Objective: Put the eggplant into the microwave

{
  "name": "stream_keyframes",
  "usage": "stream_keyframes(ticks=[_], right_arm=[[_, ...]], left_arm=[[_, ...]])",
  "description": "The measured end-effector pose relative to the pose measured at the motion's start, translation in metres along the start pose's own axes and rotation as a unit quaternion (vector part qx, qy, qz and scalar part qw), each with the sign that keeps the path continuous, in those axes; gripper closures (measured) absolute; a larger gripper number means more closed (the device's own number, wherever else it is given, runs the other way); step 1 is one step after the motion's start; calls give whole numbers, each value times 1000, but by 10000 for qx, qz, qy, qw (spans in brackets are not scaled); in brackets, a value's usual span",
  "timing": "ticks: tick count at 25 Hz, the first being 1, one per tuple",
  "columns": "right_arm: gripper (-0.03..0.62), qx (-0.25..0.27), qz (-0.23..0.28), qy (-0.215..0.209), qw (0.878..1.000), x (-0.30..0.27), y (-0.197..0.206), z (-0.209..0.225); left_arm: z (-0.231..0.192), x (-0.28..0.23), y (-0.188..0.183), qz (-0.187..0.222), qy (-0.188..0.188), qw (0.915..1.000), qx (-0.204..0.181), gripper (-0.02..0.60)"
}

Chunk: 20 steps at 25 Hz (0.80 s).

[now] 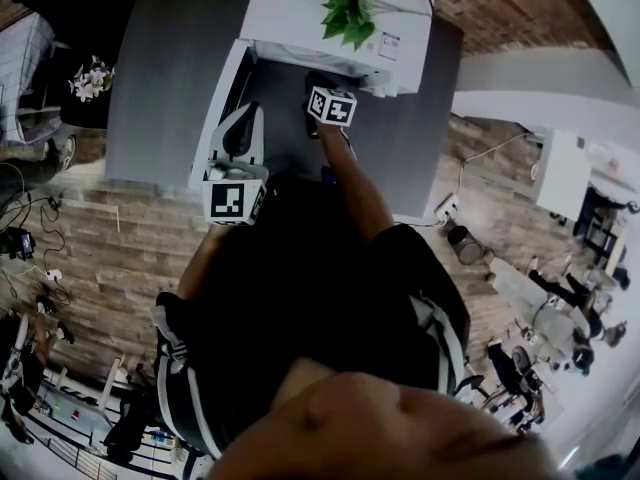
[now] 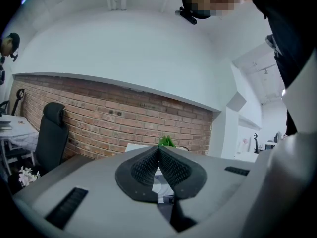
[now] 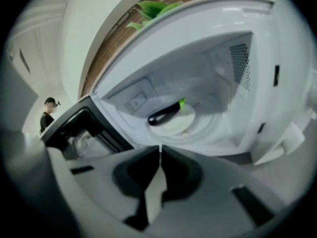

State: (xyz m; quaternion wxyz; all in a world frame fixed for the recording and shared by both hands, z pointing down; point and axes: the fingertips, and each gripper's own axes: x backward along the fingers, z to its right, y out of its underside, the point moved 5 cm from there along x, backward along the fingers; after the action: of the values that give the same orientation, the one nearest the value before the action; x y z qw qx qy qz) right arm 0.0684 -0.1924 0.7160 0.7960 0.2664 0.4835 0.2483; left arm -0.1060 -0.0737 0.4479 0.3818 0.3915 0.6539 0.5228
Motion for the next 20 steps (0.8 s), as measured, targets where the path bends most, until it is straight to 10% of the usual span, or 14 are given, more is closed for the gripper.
stream_keyframes(ticks=[20], right_arm=[[559, 50, 573, -201, 9981, 107, 0, -25]], left_arm=[[21, 28, 2, 40, 264, 9996, -53, 546]])
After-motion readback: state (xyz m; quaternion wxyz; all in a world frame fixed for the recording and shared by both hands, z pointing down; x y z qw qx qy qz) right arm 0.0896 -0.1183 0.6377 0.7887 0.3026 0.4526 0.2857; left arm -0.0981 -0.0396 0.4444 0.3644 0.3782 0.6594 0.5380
